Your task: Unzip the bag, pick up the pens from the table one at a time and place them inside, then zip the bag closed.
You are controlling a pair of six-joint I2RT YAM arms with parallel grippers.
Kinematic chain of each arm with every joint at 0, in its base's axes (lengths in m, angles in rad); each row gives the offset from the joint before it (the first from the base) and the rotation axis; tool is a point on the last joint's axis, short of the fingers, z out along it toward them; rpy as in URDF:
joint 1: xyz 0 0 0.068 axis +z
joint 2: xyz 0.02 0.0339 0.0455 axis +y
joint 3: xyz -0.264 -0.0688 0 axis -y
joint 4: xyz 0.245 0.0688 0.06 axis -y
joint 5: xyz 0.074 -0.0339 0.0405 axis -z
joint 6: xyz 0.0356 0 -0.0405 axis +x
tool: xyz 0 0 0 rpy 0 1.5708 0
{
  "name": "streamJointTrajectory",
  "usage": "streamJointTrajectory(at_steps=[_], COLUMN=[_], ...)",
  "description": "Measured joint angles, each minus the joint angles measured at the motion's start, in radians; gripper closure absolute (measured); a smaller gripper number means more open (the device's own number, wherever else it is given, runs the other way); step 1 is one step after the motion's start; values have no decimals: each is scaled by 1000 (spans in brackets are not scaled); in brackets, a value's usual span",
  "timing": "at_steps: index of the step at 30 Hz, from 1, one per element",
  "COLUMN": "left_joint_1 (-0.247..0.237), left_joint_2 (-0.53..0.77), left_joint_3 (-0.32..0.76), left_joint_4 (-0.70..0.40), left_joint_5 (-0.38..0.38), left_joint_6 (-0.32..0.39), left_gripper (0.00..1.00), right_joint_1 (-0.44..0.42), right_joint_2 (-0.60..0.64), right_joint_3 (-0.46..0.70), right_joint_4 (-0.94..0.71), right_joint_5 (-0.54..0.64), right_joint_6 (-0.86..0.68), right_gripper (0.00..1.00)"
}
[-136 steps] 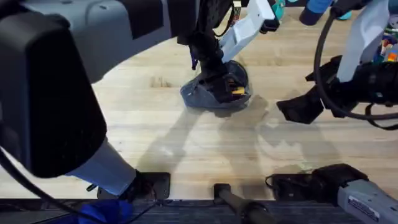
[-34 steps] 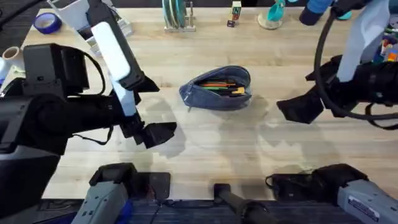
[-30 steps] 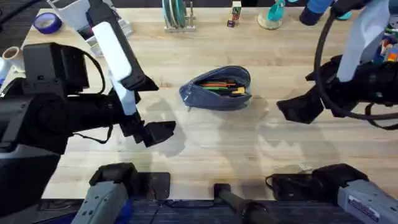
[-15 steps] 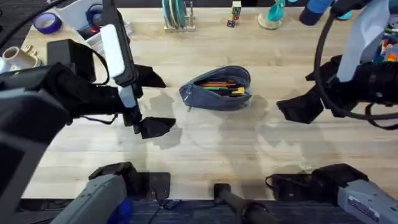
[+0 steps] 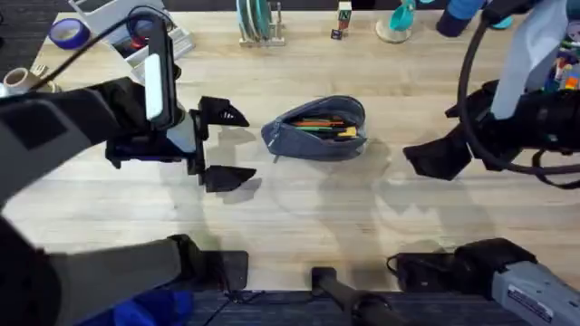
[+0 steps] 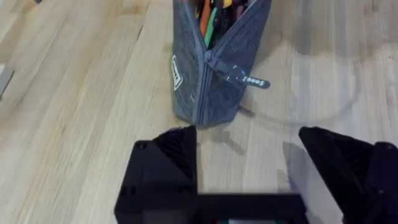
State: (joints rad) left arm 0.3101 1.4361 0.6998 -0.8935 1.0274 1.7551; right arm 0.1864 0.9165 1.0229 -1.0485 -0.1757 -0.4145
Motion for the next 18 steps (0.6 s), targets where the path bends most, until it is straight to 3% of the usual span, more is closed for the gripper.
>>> streamJointTrajectory(at_steps=[6, 18], left_joint_1=[0, 0], left_joint_2=[97, 222], left_joint_3=[0, 0], left_joint_4=[46, 109], left_joint_5=[34, 120], left_joint_6=[70, 94], left_gripper=[7, 7], right_joint_1=[0, 0], right_joint_2=[0, 8], right_joint_3=[0, 0], right_joint_4=[1, 33], right_joint_5=[-1, -35], right_joint_6=[0, 89], right_gripper=[3, 3])
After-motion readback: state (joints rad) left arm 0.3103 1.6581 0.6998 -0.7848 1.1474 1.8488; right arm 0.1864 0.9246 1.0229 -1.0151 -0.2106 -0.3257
